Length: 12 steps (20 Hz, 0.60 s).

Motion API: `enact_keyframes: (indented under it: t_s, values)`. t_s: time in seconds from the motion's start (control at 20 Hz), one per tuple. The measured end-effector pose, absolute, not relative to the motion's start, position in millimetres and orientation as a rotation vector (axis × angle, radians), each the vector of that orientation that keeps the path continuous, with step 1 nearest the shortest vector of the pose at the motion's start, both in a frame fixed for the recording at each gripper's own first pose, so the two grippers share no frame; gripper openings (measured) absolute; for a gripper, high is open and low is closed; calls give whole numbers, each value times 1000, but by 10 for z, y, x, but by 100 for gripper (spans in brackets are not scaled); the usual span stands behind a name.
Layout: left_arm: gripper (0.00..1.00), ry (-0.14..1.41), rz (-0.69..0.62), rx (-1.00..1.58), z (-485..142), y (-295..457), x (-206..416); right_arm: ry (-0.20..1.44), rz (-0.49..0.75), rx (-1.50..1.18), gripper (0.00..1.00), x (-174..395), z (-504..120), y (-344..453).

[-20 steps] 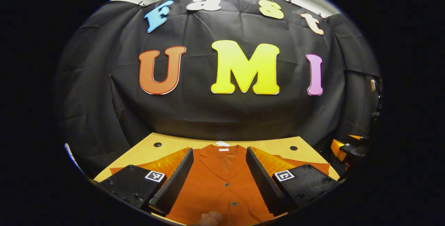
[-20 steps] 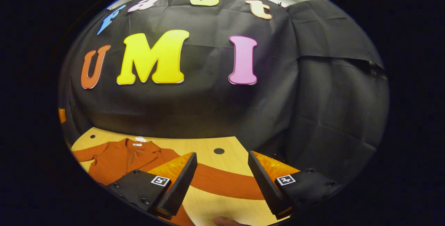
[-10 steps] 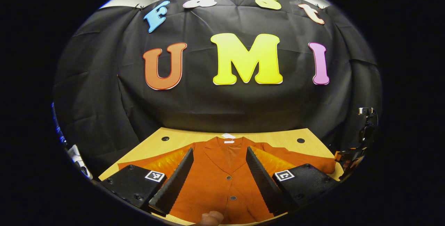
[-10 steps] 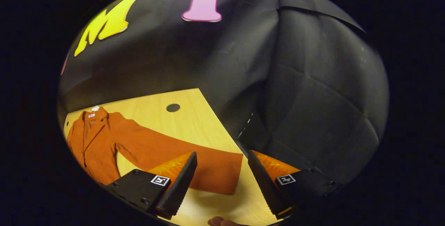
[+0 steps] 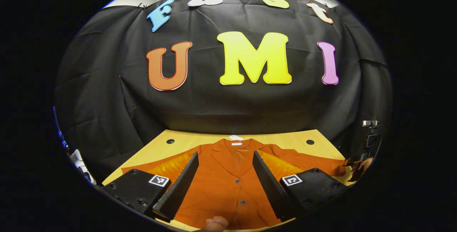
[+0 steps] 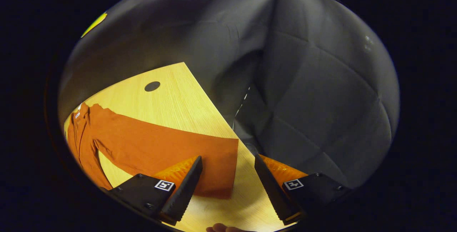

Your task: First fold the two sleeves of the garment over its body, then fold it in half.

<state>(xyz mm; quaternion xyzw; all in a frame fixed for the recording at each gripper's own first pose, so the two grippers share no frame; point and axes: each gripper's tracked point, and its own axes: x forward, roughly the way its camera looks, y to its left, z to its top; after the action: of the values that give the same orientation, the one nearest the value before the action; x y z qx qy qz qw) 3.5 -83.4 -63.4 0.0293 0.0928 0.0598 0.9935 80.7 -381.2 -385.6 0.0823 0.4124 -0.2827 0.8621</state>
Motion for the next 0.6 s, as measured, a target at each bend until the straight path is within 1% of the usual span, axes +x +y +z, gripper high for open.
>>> enact_keyframes:
  t_s: [0.05,0.2,0.25,0.45,0.5,0.55,0.6]
  values:
    - [98,189,122,58,-649,-816,27,893,-586,195,95,794,-3901,-3786]
    - [98,197,139,60,-679,-687,1,978,-589,222,95,717,-4023,-3793]
    - [99,199,148,59,-693,-644,-4,977,-588,253,95,743,-4006,-3774]
    - [99,215,175,49,-752,-494,-15,1060,-595,359,89,747,-4027,-3755]
    - [98,217,180,47,-758,-465,-18,1092,-597,373,91,762,-4049,-3764]
    - [99,217,182,45,-764,-449,-21,1143,-589,381,84,761,-4078,-3752]
    - [99,215,184,43,-768,-430,-21,1189,-578,390,89,768,-4083,-3744]
